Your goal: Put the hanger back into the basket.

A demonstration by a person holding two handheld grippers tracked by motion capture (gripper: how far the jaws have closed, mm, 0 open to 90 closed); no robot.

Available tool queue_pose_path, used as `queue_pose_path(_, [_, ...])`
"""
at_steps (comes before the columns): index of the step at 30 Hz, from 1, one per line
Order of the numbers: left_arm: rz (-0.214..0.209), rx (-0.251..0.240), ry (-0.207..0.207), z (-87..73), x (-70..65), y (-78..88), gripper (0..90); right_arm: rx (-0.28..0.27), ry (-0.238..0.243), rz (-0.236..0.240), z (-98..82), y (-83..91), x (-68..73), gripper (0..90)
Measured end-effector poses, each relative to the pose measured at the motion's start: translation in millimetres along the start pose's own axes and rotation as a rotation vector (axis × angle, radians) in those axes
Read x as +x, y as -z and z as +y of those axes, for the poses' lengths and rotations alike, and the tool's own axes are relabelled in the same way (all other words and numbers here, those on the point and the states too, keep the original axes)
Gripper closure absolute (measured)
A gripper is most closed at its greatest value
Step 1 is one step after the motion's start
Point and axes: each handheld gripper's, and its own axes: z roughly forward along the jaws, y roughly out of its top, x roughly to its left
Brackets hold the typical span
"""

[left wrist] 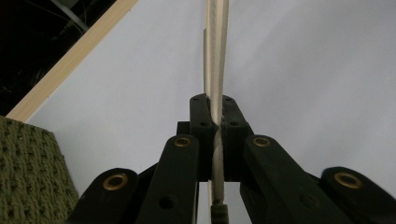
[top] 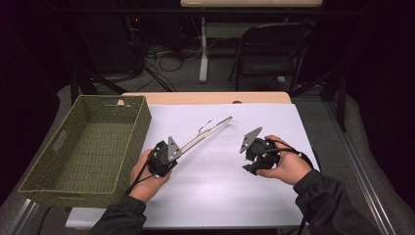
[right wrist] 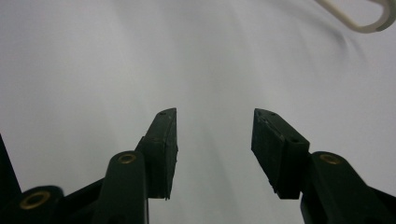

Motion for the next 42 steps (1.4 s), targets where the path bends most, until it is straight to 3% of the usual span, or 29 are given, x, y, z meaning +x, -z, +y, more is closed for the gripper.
queue_pose_path(3, [0.002, -0.008, 0.018, 10.3, 3.7, 2.3, 87.4, -0.019, 0.003, -0.001, -2.5, -0.5, 3.0, 50.4])
queue_pose_path(6, [-0.023, -0.026, 0.051, 20.5, 9.0, 8.5, 87.4, -0.023, 0.001, -0.003, -4.2, -0.7, 6.6, 49.9])
queue_pose_path(12, [-0.037, -0.048, 0.064, 40.3, 19.2, 22.8, 87.4, -0.03, -0.002, -0.005, -7.1, -3.0, 11.0, 46.1])
queue_pose_path(19, [-0.059, -0.054, 0.094, 49.6, 36.5, 36.8, 87.3, -0.067, -0.024, -0.017, -10.4, -5.7, 11.3, 40.9])
queue_pose_path(26, [-0.074, -0.075, 0.144, 44.1, 58.7, 54.1, 87.4, -0.073, -0.053, -0.04, -14.2, -7.8, 11.8, 40.0])
queue_pose_path(27, [-0.075, -0.077, 0.157, 43.1, 60.9, 56.8, 87.4, -0.09, -0.068, -0.02, -15.4, -10.0, 10.9, 38.3])
queue_pose_path(28, [-0.073, -0.076, 0.154, 42.0, 63.8, 60.0, 87.4, -0.069, -0.083, -0.028, -15.6, -10.1, 10.8, 35.6])
queue_pose_path(31, [-0.072, -0.082, 0.165, 39.4, 68.5, 66.8, 87.4, -0.073, -0.101, -0.03, -17.0, -12.2, 10.8, 32.5])
queue_pose_path(39, [-0.074, -0.072, 0.22, 13.7, 103.9, 102.7, 87.4, -0.094, -0.148, -0.02, -19.8, -14.2, 13.8, 29.2])
queue_pose_path(42, [-0.046, -0.067, 0.24, -1.1, 119.3, 115.8, 87.4, -0.1, -0.152, -0.014, -21.2, -16.0, 14.4, 29.2])
